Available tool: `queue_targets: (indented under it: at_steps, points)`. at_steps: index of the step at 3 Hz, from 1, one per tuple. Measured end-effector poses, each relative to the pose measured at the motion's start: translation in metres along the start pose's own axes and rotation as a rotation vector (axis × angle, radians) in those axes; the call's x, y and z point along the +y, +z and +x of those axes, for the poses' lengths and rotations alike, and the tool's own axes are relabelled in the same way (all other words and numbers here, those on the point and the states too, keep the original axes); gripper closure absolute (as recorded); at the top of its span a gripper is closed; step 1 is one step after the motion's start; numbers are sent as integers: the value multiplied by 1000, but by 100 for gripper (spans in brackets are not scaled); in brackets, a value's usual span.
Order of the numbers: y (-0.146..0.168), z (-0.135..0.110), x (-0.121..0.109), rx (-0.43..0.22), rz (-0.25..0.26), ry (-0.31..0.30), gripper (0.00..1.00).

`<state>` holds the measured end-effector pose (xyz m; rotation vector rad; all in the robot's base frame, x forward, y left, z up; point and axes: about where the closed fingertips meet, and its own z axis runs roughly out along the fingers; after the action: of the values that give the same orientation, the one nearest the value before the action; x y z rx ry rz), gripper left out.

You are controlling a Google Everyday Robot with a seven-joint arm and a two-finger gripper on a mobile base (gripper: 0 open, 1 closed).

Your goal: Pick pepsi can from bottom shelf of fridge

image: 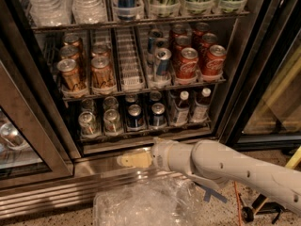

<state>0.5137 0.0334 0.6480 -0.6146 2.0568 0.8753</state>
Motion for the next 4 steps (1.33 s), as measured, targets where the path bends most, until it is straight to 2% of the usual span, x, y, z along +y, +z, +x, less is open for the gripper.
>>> queue_targets:
  at_steps: [1, 2, 3, 4]
  points:
    - [37, 18, 23, -6, 22, 25, 0]
    - [36, 9, 4, -41, 97, 21, 0]
    - [36, 9, 5, -41, 96, 21, 0]
    - [44, 16, -8, -59, 147, 43, 0]
